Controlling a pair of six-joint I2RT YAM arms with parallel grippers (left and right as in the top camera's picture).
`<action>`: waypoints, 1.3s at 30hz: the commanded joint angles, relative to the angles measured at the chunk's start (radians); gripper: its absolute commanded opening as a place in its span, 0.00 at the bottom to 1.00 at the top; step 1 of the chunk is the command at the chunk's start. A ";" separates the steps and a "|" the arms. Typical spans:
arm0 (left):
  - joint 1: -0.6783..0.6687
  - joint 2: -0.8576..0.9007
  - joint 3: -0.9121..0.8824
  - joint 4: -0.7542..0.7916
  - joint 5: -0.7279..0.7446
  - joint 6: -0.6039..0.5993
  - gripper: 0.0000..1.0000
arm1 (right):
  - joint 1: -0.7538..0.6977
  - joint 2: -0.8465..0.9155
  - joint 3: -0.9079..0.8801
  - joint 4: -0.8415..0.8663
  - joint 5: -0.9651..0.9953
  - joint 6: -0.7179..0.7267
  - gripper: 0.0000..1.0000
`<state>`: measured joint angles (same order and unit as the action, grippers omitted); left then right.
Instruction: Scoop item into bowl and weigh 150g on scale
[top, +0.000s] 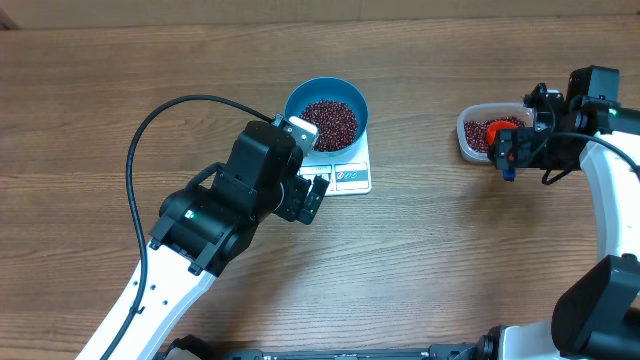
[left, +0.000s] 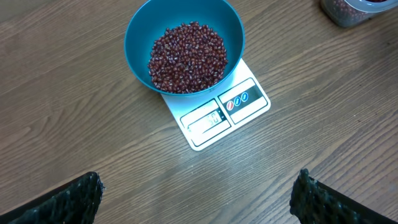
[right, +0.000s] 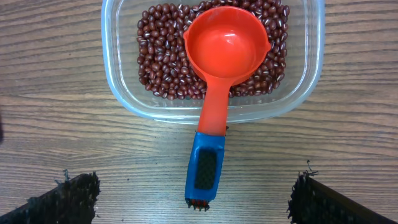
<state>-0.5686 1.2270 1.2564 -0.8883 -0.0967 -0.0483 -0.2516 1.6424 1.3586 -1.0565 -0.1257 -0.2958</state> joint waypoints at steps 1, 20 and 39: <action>0.006 0.003 0.015 0.002 0.012 0.019 1.00 | 0.003 -0.027 0.029 0.003 0.002 -0.008 1.00; 0.006 -0.002 0.015 -0.018 0.005 0.020 1.00 | 0.003 -0.027 0.029 0.003 0.001 -0.008 1.00; 0.071 -0.357 -0.386 0.129 0.046 0.011 1.00 | 0.003 -0.027 0.029 0.003 0.001 -0.008 1.00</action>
<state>-0.5163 0.9379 0.9337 -0.7906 -0.0875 -0.0483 -0.2516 1.6424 1.3586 -1.0569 -0.1253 -0.2966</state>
